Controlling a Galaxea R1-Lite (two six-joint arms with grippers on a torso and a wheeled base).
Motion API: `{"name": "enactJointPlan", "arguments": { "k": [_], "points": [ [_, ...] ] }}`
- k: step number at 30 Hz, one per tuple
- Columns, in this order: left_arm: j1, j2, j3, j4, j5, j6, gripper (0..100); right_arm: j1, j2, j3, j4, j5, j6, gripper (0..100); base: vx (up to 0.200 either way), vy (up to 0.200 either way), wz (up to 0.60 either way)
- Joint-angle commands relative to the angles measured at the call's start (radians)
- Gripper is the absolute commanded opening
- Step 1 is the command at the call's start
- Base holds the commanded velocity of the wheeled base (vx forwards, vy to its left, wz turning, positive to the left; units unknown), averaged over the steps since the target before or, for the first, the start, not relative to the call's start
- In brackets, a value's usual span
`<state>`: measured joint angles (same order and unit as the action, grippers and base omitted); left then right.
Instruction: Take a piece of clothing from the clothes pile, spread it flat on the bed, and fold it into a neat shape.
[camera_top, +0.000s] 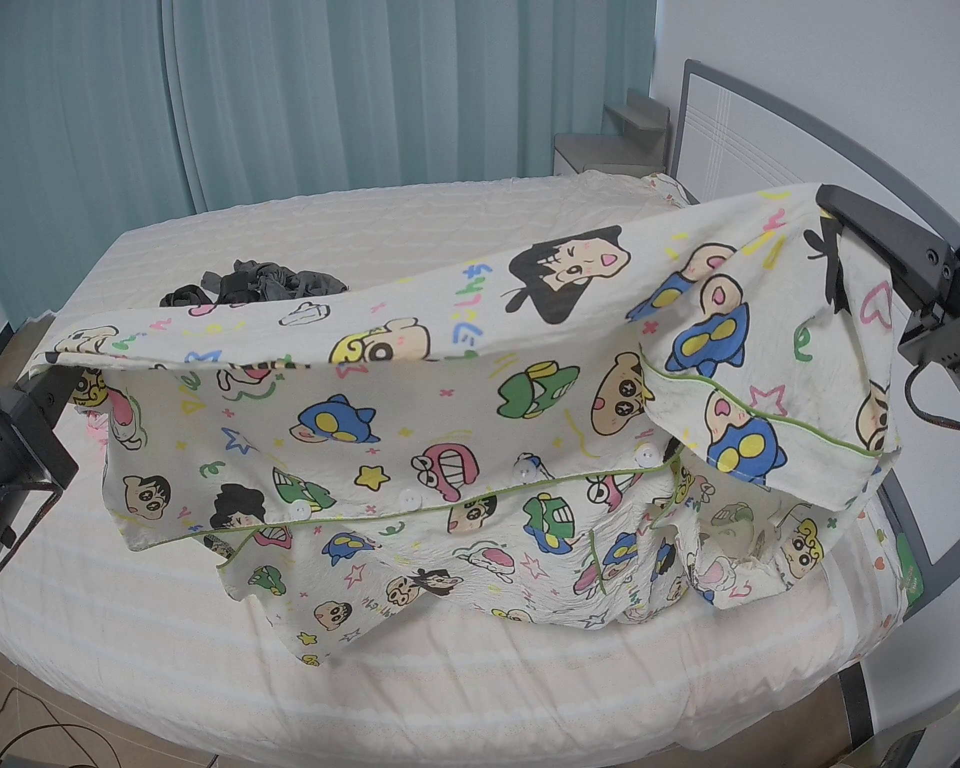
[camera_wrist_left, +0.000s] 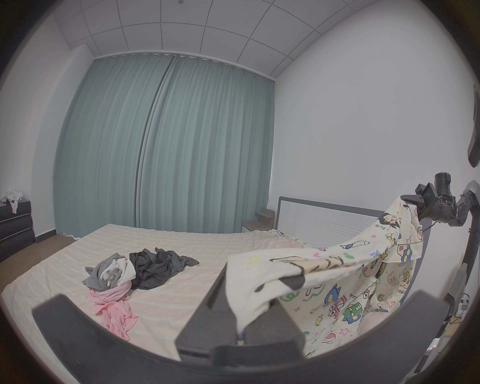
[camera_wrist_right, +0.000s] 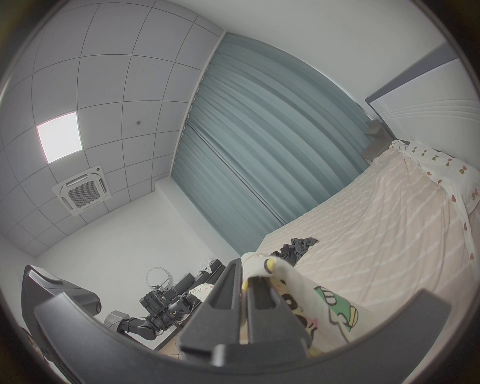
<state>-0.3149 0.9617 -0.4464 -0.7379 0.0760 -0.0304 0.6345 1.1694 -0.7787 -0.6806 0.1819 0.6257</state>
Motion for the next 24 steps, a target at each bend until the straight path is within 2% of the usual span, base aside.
{"name": "enactJointPlan", "arguments": {
  "k": [1, 15, 24],
  "points": [
    [0.0, -0.014, 0.006, 0.0, 0.002, 0.0, 0, 0.001, -0.007, 0.001, 0.0, 0.001, 0.0, 0, -0.2, 0.0, 0.0],
    [0.0, -0.066, 0.029, 0.003, 0.001, 0.0, 0, 0.004, -0.089, 0.026, 0.035, 0.001, -0.003, 0, -0.2, 0.0, 0.0],
    [0.0, -0.162, 0.087, 0.08, -0.001, 0.0, 0, 0.005, -0.137, 0.056, 0.101, 0.004, -0.009, 0, 0.0, 0.0, 0.0]
  ]
}}
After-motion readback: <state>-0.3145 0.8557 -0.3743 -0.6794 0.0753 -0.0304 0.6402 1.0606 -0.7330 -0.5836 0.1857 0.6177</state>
